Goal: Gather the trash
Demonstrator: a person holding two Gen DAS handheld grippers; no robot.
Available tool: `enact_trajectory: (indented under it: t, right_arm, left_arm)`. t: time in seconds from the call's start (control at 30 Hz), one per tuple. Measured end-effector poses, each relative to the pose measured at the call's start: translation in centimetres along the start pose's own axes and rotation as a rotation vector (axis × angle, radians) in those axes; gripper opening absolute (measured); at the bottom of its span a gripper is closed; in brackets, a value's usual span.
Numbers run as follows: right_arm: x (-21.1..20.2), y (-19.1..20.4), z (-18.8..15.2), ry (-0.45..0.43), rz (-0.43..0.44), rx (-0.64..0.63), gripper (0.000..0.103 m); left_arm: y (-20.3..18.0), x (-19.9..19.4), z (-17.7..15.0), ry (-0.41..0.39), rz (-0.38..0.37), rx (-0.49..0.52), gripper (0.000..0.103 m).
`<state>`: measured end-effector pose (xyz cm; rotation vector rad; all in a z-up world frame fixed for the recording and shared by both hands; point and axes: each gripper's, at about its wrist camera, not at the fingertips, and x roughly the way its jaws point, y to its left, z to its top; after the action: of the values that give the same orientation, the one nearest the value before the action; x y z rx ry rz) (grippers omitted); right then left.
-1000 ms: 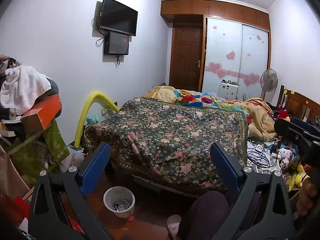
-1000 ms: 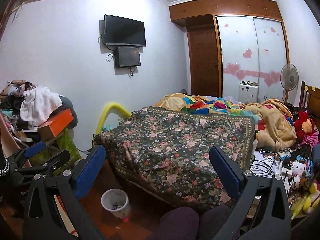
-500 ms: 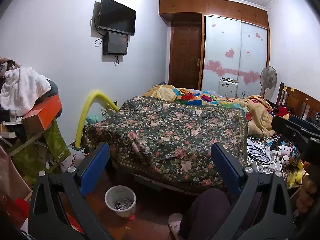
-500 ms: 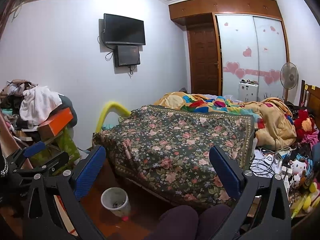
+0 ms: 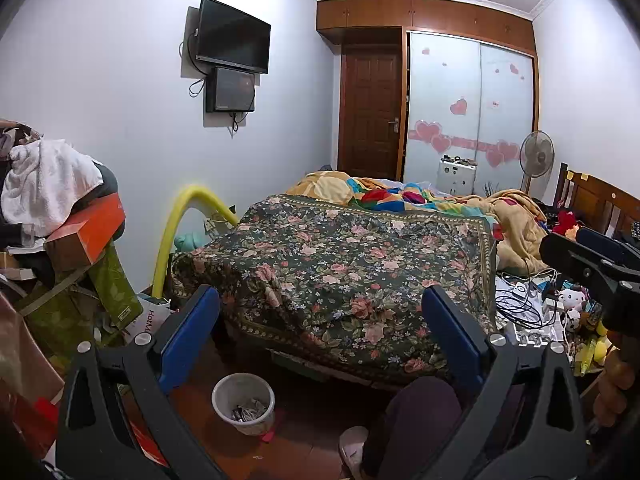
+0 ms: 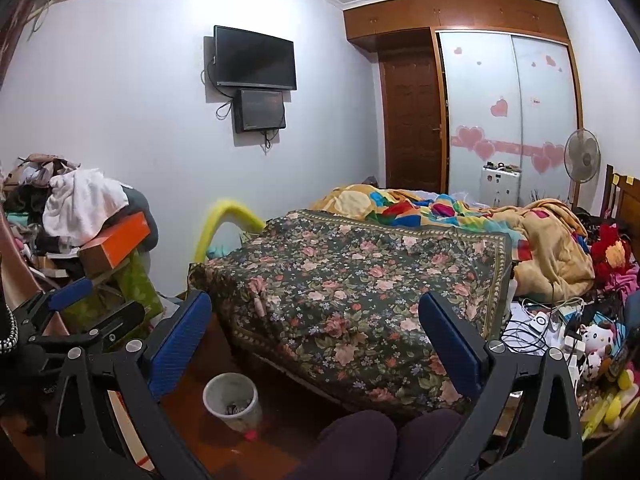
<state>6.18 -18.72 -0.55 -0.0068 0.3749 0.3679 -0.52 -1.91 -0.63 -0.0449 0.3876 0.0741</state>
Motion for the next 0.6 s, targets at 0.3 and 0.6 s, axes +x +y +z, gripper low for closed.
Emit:
enact_trajectory:
  t: [0.3, 0.6]
  right_arm:
    - [0.08, 0.65, -0.14, 0.004, 0.005, -0.013, 0.103]
    - [0.12, 0.76, -0.16, 0.007, 0.005, -0.014, 0.103]
  left_arm:
    - [-0.11, -0.39, 0.06, -0.011, -0.004, 0.01, 0.102]
    - [0.13, -0.64, 0.23, -0.021, -0.006, 0.003, 0.102]
